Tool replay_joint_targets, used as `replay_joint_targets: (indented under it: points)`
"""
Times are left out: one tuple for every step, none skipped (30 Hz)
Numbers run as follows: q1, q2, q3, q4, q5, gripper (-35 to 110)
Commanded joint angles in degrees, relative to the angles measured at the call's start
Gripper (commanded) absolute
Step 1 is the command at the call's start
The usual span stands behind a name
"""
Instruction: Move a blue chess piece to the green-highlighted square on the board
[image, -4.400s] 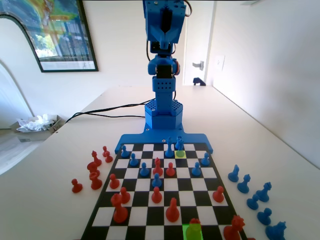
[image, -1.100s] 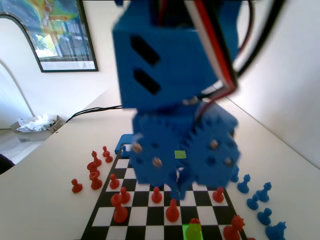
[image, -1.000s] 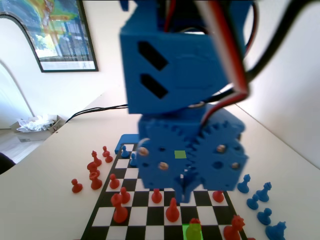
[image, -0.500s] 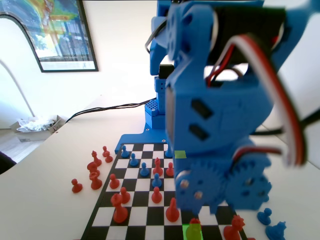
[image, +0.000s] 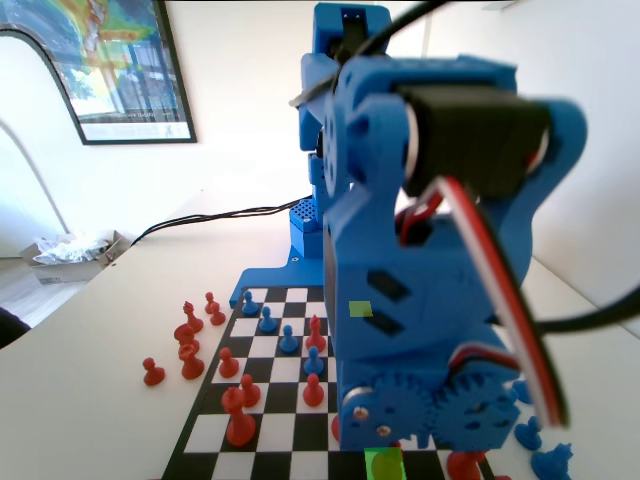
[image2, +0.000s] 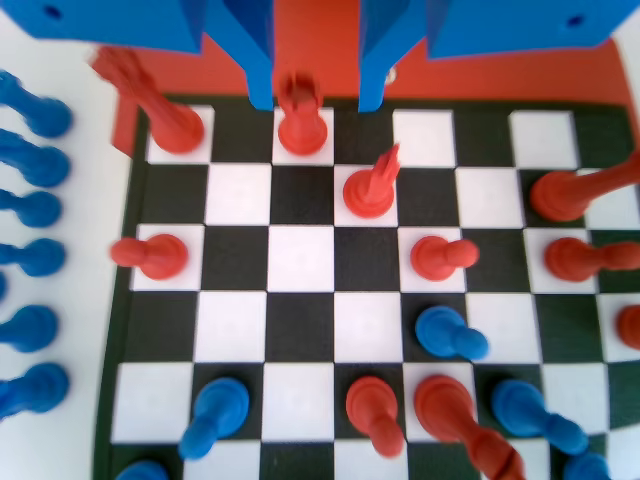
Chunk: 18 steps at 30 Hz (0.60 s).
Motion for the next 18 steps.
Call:
replay_joint_targets:
  points:
    - [-1.1, 1.2, -4.1, -0.5, -1.0, 12]
    - [-1.1, 1.0, -4.2, -0.7, -0.9, 12]
    - [-1.3, 0.7, -4.3, -0.9, -0.8, 12]
    - [-1.6, 0.5, -4.3, -1.0, -0.8, 12]
    - [-1.8, 0.4, -4.3, -1.1, -0.7, 12]
    - [-1.9, 0.4, -4.3, -1.2, -0.5, 12]
    - [-2.1, 0.4, -4.3, -1.3, -0.4, 12]
    - [-2.3, 0.3, -4.3, -1.4, -0.3, 12]
    - [-2.5, 0.3, -4.4, -1.4, -0.1, 12]
    - [-2.6, 0.3, -4.5, -1.4, 0.0, 12]
    - [-2.8, 0.3, -4.6, -1.4, 0.2, 12]
    - [-2.9, 0.3, -4.6, -1.4, 0.3, 12]
    - [-2.9, 0.3, -4.6, -1.4, 0.3, 11]
    - [-2.9, 0.3, -4.7, -1.4, 0.3, 11]
    - [-2.9, 0.2, -4.7, -1.4, 0.3, 11]
    - [-2.9, 0.2, -4.7, -1.2, 0.2, 11]
    - [-2.8, 0.2, -4.8, -1.0, 0.1, 11]
    - [-2.6, 0.2, -4.8, -0.8, 0.0, 11]
